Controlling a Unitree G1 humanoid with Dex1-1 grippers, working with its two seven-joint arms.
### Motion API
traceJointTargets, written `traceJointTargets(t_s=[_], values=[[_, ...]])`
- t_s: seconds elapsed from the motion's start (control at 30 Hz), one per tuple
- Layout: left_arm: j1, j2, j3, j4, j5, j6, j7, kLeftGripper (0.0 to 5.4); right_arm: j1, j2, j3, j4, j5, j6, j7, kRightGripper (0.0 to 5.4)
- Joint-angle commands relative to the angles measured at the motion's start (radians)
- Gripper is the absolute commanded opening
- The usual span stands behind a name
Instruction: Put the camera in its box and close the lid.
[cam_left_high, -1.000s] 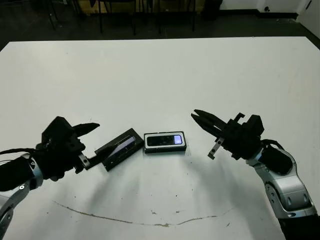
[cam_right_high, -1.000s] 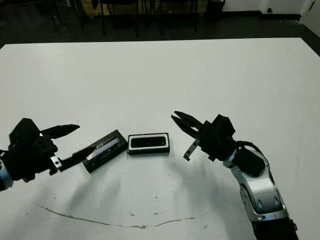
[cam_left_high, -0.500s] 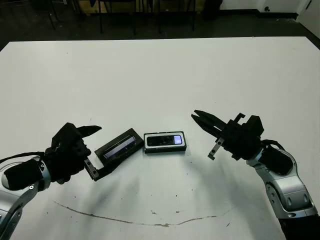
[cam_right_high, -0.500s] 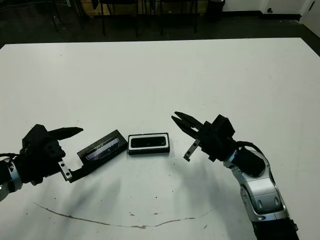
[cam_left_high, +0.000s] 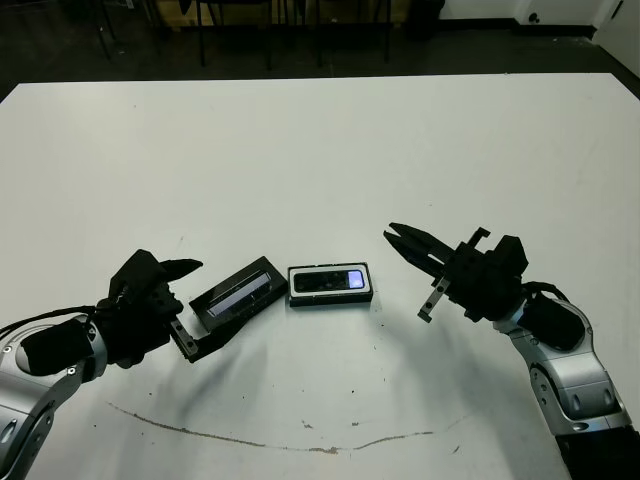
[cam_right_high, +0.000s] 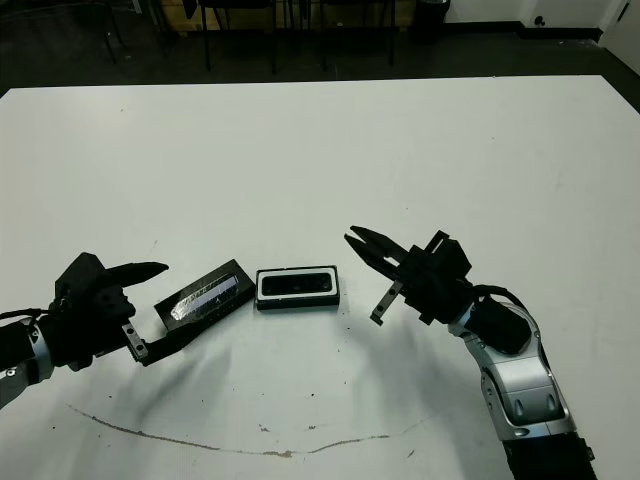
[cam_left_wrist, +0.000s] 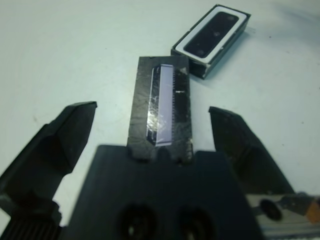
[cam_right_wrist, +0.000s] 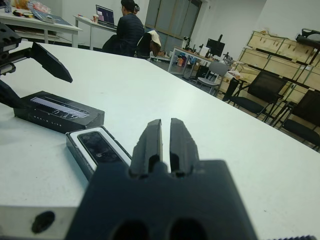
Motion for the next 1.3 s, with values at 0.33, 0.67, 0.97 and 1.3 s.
traceJointTargets(t_s=[0.33,0.67,0.97,1.3], values=[[-0.028,-0.016,-0.027,0.070,0.003,0.008,-0.019,5.38,0.003,-0.003,-0.003,0.022,0.007,-0.017,0.015,0.00],[-0.059,-0.027,-0.047,0.135,0.009,0.012,-0.029,5.38,0.009,-0.005,-0.003,0.013,0.017,0.005,0.012,0.00],[-0.062,-0.030,-0.051,0.199,0.017,-0.005,-0.036,5.38,0.013,-0.012,0.000,0.008,0.006,0.000,0.006,0.00],[-0.076,-0.021,-0.078,0.244,0.029,-0.058,-0.103,5.38,0.016,-0.011,-0.003,0.004,-0.005,-0.004,0.000,0.00]])
